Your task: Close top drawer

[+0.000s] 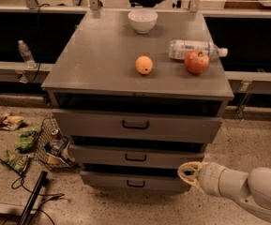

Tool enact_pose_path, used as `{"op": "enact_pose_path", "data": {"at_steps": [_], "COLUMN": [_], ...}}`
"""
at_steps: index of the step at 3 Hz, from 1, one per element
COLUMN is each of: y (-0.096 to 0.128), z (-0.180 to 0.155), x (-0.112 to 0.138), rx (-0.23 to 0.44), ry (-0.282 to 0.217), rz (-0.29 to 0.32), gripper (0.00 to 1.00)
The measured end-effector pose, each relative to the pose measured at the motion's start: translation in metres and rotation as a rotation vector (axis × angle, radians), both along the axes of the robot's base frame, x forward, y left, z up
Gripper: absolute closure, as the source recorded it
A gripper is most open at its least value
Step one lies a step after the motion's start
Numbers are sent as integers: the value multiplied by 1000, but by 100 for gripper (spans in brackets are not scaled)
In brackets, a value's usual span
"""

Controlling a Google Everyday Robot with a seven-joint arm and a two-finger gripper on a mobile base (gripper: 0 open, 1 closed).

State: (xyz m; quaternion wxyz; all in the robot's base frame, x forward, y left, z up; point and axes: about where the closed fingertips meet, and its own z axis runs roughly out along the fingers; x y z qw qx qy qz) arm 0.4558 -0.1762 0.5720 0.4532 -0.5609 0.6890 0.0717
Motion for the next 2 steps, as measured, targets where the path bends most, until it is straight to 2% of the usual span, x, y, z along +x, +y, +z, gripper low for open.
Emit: {"op": "enact_pose_path", "data": {"at_steps": [1, 2], "y": [1, 3], "z": [0, 0], "x": [0, 0], "rx": [1, 2], "ry": [0, 1], "rz": [3, 6], "gripper": [17, 0]}}
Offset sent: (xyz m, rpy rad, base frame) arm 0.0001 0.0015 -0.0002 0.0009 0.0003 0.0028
